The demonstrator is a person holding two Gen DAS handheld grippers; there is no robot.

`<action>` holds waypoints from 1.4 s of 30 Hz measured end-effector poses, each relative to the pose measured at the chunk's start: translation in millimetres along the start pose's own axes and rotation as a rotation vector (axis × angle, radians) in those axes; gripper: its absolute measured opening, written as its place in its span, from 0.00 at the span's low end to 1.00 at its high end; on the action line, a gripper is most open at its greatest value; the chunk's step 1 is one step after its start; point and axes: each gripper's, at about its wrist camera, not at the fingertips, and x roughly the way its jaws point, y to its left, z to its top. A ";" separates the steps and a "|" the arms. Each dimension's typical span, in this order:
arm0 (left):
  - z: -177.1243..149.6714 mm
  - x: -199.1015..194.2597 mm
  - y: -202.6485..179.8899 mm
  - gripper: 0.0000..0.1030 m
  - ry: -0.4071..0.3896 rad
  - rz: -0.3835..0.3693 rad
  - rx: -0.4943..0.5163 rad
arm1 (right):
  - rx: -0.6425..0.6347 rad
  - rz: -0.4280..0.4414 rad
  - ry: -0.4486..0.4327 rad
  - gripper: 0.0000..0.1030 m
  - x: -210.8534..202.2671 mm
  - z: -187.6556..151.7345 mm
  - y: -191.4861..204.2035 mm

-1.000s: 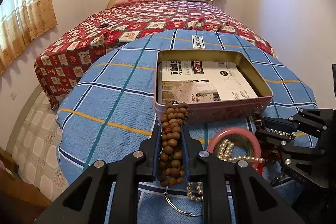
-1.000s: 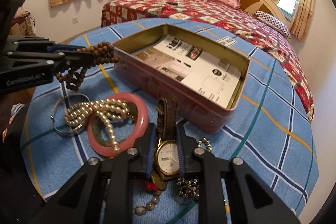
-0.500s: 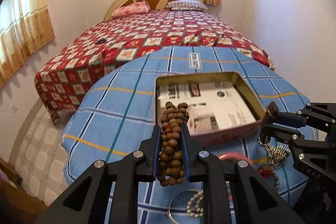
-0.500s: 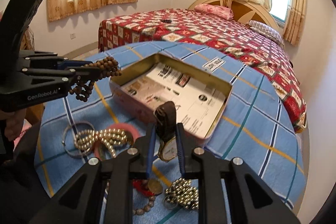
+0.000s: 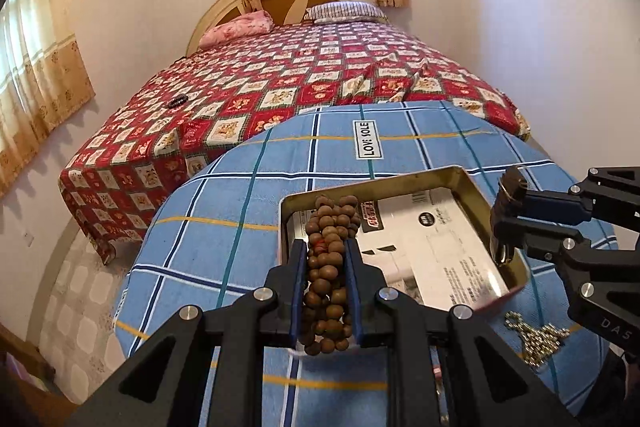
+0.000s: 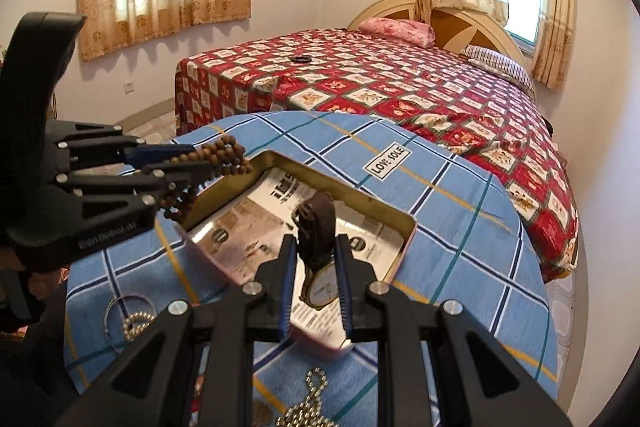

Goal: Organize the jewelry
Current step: 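Lower the bead strand and watch into the pink tin, opening both grippers, then withdraw both open grippers from the tin toward the remaining jewelry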

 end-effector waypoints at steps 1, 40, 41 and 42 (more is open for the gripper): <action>0.7 4.1 0.1 0.18 0.004 0.001 0.001 | 0.006 0.001 0.010 0.20 3.8 0.3 -0.4; -18.5 20.9 20.0 0.62 0.031 0.122 -0.006 | 0.092 -0.156 0.057 0.57 26.5 -15.3 -26.0; -22.0 18.2 21.5 0.62 0.032 0.126 -0.012 | 0.090 -0.161 0.057 0.59 23.0 -18.0 -25.4; -25.6 15.3 23.1 0.62 0.035 0.125 -0.018 | 0.090 -0.166 0.056 0.59 20.0 -20.6 -24.5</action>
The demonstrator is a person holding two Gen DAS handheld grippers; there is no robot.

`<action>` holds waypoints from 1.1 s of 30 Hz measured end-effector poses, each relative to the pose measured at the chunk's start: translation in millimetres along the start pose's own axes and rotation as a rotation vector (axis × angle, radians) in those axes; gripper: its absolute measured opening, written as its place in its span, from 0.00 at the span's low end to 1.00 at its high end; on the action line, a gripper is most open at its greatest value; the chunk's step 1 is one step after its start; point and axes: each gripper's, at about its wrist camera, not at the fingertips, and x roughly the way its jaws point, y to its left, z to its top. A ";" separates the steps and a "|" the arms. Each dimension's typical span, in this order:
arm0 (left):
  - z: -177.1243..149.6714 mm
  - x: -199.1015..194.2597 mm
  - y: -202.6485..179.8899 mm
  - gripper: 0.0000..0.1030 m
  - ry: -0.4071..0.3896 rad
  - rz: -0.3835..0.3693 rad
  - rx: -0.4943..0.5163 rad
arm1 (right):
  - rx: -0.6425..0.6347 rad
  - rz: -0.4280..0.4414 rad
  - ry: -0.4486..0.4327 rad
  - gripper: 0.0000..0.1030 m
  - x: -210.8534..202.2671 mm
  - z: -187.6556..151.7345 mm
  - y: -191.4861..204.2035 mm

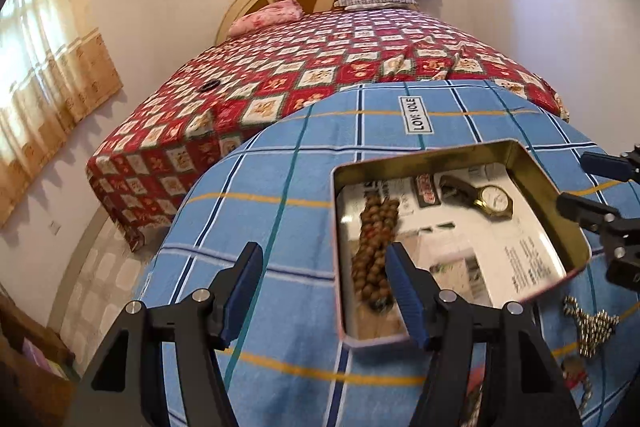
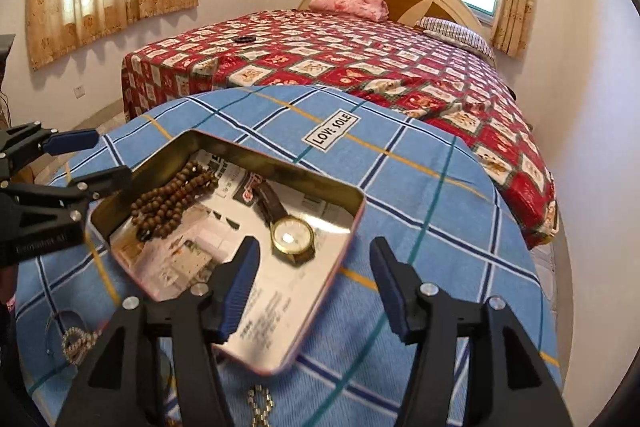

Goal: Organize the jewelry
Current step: 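Withdraw both open grippers from the tin toward the remaining jewelry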

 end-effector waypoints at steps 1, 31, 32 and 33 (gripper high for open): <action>-4.5 -3.0 2.4 0.62 0.007 0.001 -0.008 | 0.000 -0.002 -0.001 0.60 -2.3 -2.0 0.0; -82.6 -56.6 -15.3 0.62 0.088 -0.035 0.040 | 0.033 -0.014 0.050 0.75 -39.9 -79.7 10.8; -80.9 -60.2 -17.7 0.62 0.079 -0.043 0.038 | 0.037 -0.015 0.048 0.75 -40.3 -80.0 9.9; -79.0 -63.8 -20.5 0.62 0.068 -0.056 0.037 | 0.042 -0.016 0.045 0.75 -40.8 -79.9 8.6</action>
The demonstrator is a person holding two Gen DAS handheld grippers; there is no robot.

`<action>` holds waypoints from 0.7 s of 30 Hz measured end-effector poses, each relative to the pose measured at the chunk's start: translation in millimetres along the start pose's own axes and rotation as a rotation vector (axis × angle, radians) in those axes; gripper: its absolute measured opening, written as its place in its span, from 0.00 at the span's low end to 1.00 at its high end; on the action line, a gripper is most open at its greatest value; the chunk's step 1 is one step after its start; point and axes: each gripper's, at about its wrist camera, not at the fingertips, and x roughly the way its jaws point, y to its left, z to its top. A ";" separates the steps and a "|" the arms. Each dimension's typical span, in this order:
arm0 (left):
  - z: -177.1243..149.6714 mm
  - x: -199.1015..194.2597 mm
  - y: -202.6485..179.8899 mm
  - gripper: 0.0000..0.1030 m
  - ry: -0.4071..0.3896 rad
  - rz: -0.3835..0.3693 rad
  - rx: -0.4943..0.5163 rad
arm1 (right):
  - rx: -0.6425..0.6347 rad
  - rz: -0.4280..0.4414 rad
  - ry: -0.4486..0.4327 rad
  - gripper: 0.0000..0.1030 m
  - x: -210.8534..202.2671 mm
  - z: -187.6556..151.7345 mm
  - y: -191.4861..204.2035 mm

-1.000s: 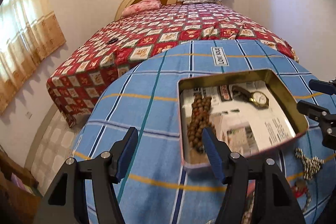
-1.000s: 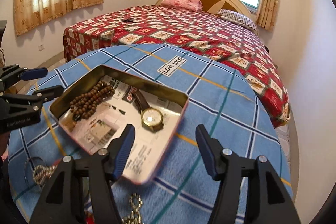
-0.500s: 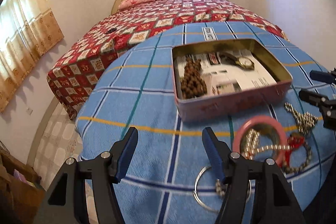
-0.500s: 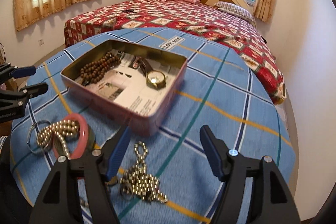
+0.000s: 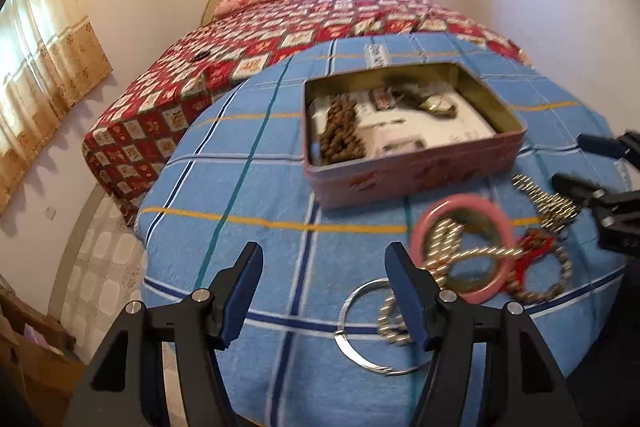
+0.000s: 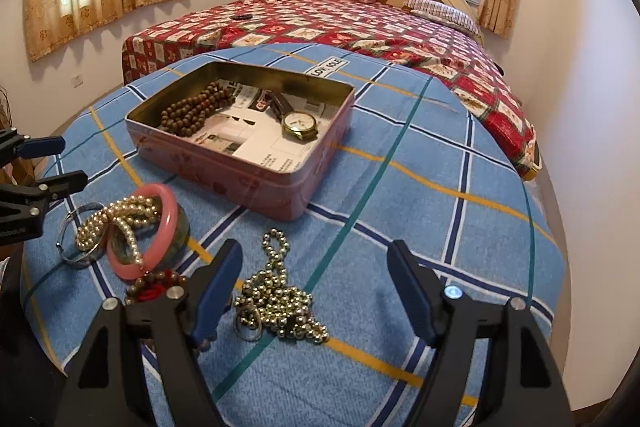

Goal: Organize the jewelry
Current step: 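Withdraw both open grippers from the tin toward the remaining jewelry, then grasp the silver bead chain with the right gripper while the left gripper approaches the pearl necklace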

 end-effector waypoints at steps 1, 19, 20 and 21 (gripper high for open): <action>1.1 -2.9 -3.8 0.62 -0.011 -0.017 0.003 | 0.003 -0.001 0.000 0.74 -0.2 -0.2 -0.8; -10.2 9.8 -41.1 0.57 0.024 -0.111 0.058 | 0.008 0.015 0.038 0.67 0.8 -21.2 -1.0; -10.4 11.7 -40.6 0.52 0.026 -0.113 0.057 | 0.008 0.020 0.045 0.64 3.1 -22.4 -0.7; -10.9 15.2 -39.8 0.42 0.039 -0.123 0.052 | 0.009 0.025 0.054 0.62 5.4 -23.4 -0.6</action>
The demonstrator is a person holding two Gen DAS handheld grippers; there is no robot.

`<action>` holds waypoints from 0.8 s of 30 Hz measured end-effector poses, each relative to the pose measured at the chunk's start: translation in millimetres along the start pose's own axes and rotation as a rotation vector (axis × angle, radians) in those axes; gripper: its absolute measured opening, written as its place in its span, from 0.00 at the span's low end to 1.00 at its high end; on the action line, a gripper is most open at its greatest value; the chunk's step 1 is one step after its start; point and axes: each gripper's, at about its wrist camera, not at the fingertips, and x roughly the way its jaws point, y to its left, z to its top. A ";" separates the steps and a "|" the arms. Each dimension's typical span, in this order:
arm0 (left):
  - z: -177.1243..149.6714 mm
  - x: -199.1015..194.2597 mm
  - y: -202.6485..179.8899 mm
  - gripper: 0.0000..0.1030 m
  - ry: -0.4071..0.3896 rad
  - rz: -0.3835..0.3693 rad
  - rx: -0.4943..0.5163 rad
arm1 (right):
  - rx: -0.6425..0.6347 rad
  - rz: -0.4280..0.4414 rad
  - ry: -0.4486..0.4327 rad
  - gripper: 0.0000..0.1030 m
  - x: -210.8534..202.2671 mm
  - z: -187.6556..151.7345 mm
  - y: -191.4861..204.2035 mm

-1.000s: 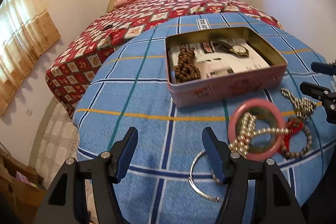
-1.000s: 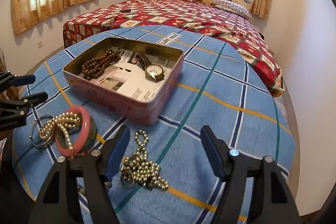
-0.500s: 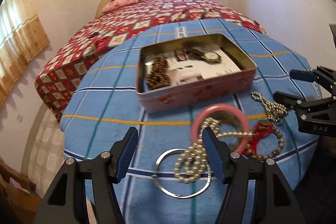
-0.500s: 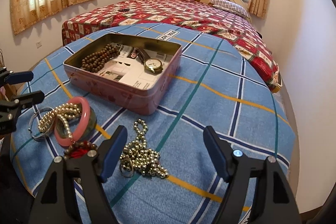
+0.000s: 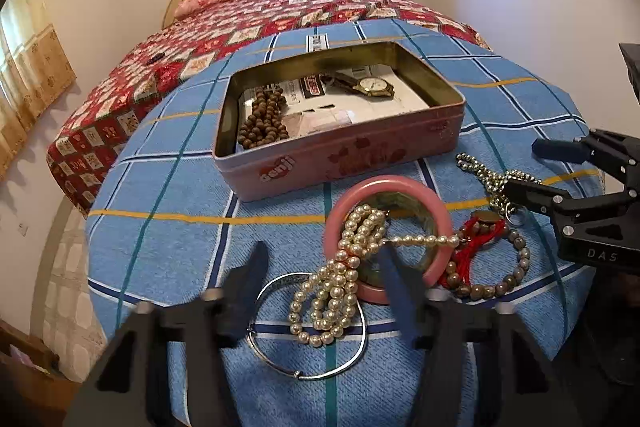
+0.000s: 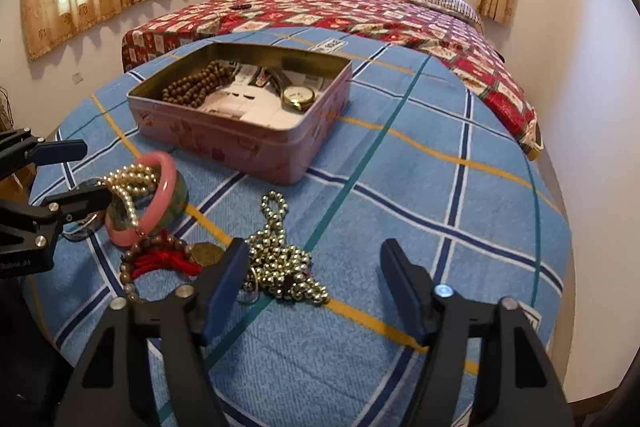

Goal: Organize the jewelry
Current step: 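Grasp the silver bead chain with the right gripper while the left gripper approaches the pearl necklace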

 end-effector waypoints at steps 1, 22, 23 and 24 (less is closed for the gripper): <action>-0.9 1.5 1.4 0.36 0.005 -0.014 -0.005 | 0.000 0.003 0.006 0.57 1.5 -0.8 0.1; 6.0 -6.1 29.4 0.00 -0.029 -0.045 -0.045 | 0.002 0.034 -0.016 0.13 0.8 -2.3 -2.2; 6.8 -7.1 30.5 0.00 -0.035 -0.054 -0.046 | 0.002 0.033 -0.016 0.13 1.2 -2.2 -2.7; 7.9 -7.0 30.7 0.00 -0.037 -0.063 -0.047 | 0.002 0.031 -0.013 0.13 2.2 -2.5 -3.1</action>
